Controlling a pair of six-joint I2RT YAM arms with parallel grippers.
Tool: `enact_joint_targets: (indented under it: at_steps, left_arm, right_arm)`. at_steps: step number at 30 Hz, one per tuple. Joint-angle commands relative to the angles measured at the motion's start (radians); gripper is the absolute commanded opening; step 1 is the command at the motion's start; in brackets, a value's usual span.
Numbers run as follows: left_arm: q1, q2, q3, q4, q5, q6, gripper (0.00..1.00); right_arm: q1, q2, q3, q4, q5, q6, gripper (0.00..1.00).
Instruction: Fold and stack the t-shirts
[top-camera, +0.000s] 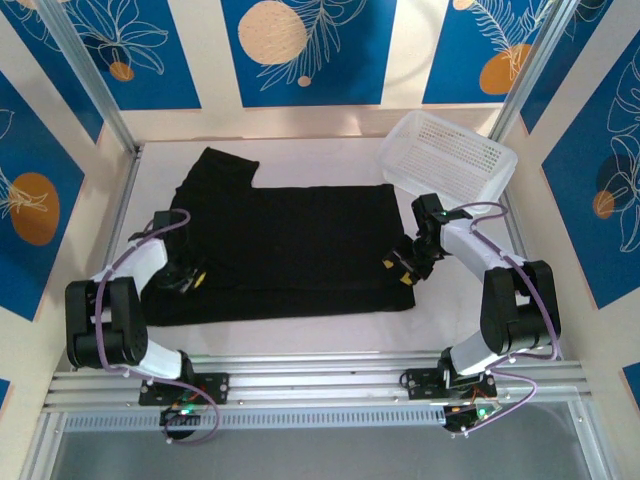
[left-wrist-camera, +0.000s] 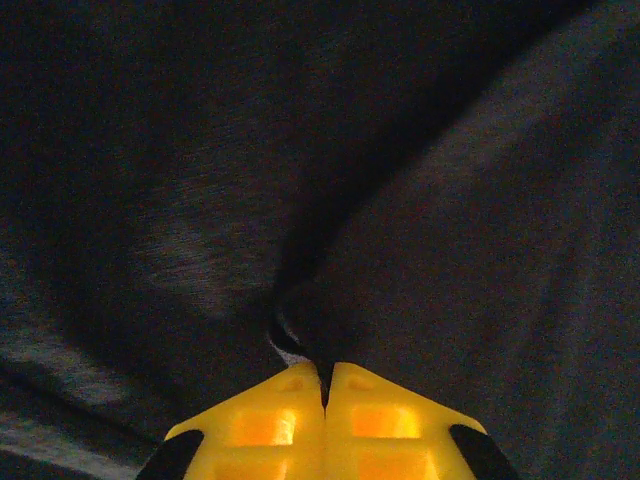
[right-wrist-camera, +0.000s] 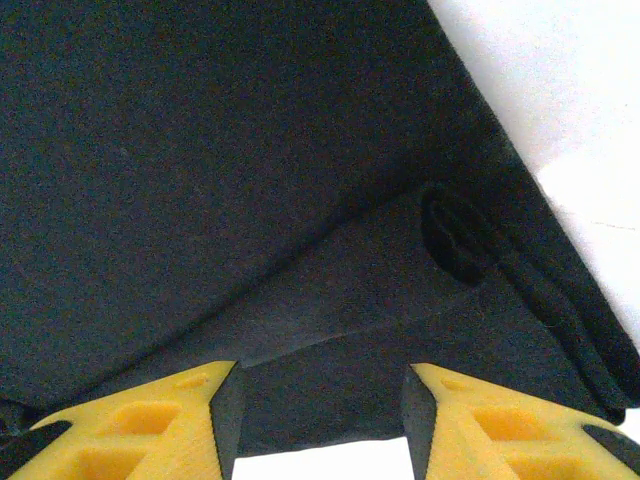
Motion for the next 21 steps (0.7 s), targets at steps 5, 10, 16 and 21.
enact_joint_targets:
  at_steps: [5,10,16,21]
  left_arm:
    - [-0.074,0.07,0.127,-0.032,-0.024,0.029,0.0]
    - [-0.136,0.152,0.251,-0.052,-0.045,0.092,0.0]
    - [-0.187,0.288,0.407,-0.108,-0.083,0.181,0.0]
    - [-0.22,0.384,0.503,-0.124,-0.093,0.241,0.0]
  right_arm:
    - [-0.008,0.004,0.026,-0.015,-0.009,0.004,0.48]
    - [-0.012,0.01,0.027,-0.011,-0.011,0.007,0.48]
    - [-0.018,0.01,0.023,-0.012,-0.015,0.006,0.48]
    - [-0.024,0.006,0.024,-0.017,-0.017,0.004,0.48]
